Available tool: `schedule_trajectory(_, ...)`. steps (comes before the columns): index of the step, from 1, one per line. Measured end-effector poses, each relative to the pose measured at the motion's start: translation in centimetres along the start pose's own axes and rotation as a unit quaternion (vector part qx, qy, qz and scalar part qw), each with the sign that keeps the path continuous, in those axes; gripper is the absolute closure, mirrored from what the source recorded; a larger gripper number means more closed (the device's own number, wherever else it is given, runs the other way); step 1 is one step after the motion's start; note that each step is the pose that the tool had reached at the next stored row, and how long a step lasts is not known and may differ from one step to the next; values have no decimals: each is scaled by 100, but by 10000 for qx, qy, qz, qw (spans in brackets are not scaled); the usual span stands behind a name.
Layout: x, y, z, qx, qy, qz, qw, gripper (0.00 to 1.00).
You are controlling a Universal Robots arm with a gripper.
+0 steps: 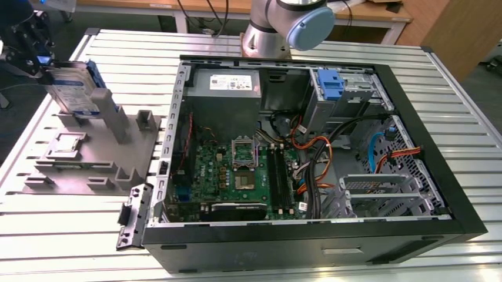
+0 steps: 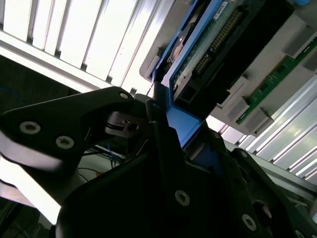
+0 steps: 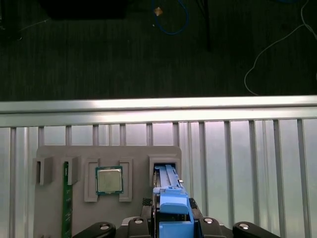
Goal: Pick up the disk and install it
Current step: 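Pick up the disk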
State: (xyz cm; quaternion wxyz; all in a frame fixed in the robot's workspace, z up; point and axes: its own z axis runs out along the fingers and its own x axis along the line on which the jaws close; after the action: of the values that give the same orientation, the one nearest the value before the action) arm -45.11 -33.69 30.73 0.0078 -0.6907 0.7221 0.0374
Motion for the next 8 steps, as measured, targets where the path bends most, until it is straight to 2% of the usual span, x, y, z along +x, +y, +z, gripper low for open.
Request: schedule_trajectory(8,-6,4,-85,0,19,1,10000,63)
